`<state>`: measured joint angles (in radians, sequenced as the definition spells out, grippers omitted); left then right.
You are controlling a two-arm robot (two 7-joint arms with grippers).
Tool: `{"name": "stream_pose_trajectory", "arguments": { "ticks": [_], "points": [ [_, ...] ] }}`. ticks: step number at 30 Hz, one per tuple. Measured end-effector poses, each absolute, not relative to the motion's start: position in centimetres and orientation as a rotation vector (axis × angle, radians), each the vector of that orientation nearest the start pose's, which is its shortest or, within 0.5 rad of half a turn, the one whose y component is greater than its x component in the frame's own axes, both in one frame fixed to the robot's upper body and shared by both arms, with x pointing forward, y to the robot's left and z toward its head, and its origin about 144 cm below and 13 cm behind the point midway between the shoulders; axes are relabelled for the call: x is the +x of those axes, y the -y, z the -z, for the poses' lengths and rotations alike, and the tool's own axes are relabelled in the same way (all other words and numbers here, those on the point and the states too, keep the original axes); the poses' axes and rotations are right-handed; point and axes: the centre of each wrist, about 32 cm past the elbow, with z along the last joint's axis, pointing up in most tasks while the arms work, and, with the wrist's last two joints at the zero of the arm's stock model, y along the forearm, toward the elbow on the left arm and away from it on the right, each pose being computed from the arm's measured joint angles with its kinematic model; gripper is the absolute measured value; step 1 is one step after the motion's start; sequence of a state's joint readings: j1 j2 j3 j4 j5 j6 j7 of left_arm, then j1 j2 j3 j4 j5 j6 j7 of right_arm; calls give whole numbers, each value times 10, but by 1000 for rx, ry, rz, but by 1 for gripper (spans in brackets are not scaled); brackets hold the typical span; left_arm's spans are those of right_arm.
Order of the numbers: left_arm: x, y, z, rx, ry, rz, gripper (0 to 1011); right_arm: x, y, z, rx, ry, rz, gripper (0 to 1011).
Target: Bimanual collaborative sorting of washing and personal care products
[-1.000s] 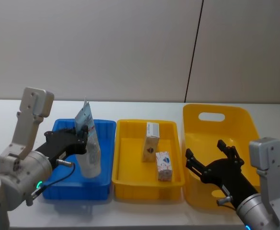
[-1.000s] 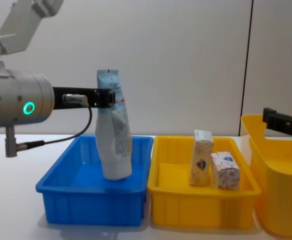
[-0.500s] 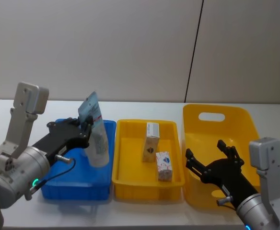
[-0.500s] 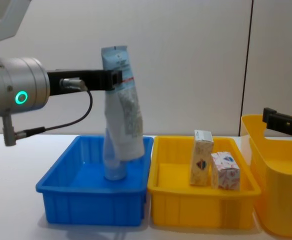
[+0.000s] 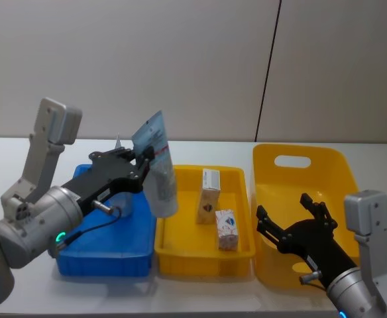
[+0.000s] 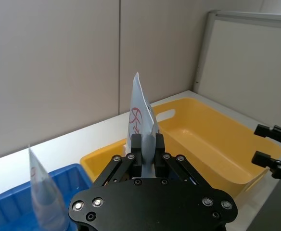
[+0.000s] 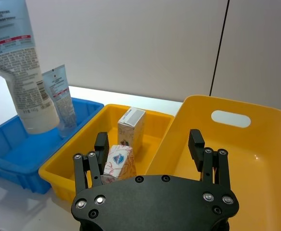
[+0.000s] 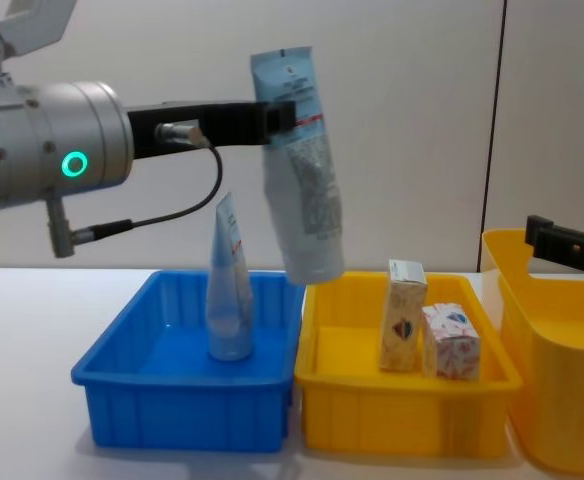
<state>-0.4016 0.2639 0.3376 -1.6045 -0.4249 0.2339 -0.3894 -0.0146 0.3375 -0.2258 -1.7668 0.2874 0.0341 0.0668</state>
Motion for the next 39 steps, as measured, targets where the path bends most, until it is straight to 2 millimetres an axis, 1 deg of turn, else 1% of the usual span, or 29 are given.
{"name": "stream_pose_trajectory", "arguments": {
  "ticks": [5,11,15,16,23,26,30,39],
  "points": [
    [543,-194,-1280,-99,45,-775,126,443,237,-1190,27,75,1228,1003],
    [547,-192,-1281,-103,49,-745,125,443,238,-1197,22,56,1198,1003],
    [549,-192,-1282,-104,51,-734,126,443,238,-1209,19,37,1158,1003],
    [549,-192,-1282,-104,51,-731,126,443,238,-1209,19,37,1158,1003],
    [551,-191,-1283,-106,53,-717,126,445,238,-1234,2,-4,1061,1003],
    [551,-191,-1283,-107,53,-715,126,446,238,-1240,-6,-9,1032,1003],
    [552,-190,-1283,-108,54,-710,126,449,234,-1249,-29,-7,994,1003],
    [553,-190,-1284,-109,55,-705,125,458,222,-1255,-72,26,962,1003]
  ]
}}
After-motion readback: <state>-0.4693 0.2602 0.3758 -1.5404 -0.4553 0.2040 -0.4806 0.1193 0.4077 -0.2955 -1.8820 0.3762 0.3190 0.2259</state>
